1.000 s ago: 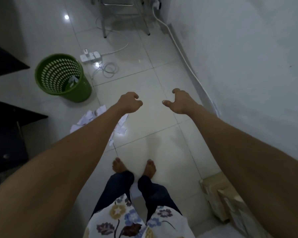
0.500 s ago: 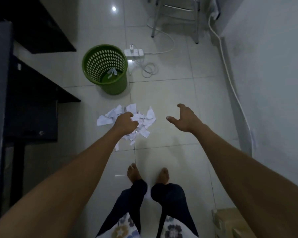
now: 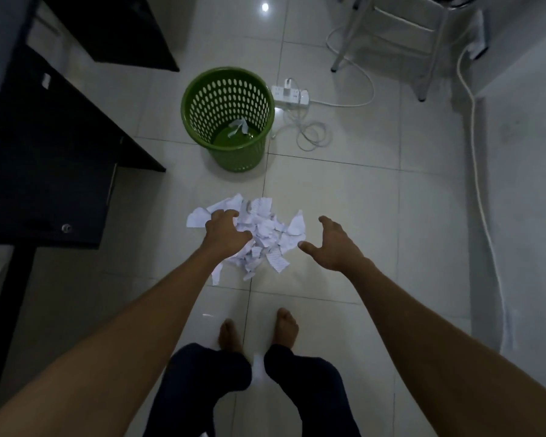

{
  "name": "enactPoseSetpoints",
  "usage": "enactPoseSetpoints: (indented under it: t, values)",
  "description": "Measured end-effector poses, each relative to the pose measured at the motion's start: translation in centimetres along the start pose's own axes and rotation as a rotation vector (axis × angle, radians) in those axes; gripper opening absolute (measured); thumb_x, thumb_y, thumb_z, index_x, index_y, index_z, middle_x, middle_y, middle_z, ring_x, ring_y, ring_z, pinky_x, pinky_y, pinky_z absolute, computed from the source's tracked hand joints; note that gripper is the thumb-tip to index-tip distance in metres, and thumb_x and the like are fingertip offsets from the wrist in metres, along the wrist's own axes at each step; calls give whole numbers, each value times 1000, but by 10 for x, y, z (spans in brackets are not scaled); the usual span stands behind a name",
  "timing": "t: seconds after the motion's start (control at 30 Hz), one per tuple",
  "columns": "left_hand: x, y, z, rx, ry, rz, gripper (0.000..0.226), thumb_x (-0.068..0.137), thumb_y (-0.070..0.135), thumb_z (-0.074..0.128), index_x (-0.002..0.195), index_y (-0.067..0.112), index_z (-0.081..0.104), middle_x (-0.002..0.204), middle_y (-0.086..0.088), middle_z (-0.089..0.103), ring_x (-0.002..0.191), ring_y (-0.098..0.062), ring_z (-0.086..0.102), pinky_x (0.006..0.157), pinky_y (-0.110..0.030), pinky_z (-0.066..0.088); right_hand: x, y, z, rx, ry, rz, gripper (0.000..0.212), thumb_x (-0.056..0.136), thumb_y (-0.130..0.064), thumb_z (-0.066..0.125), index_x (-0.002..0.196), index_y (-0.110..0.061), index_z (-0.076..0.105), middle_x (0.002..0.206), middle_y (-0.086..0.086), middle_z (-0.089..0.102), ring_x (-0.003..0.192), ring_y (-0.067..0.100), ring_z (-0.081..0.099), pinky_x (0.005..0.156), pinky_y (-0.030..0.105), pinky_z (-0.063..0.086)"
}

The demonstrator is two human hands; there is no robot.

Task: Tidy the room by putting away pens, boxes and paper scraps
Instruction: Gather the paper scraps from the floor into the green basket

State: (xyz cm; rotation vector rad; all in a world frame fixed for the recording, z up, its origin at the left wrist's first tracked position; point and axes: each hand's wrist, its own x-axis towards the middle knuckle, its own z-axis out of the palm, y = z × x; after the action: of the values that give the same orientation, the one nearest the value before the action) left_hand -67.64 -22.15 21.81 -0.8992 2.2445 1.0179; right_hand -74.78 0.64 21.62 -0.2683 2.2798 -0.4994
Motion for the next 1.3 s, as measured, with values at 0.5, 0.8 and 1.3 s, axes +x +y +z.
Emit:
enactPoseSetpoints:
  t: [0.5,0.8,1.3]
  values:
    - [209,-200,142,-28,-28,-191,99,40,61,65,125,13,50,131,-18,52,118,-38,52,96,-45,47,210,70,186,-47,-70,-14,108,74,-60,69,151,-10,12,156,13,18,141,35,24,110,50,31]
    - [281,-242,192,17,-11,-158,114,65,42,84,150,28,11,158,-15,-6,144,-38,6,115,-45,18,311,85,269,-112,-37,-45,131,60,-61,80,152,-19,-4,159,15,-5,145,37,6,112,52,22]
    - [378,-271,236,424,-57,145,162,39,58,89,146,23,-27,144,-26,-41,132,-49,-37,112,-63,-6,397,83,332,-321,-42,-130,151,47,-53,89,148,-30,-21,152,14,-34,141,49,-14,114,58,6]
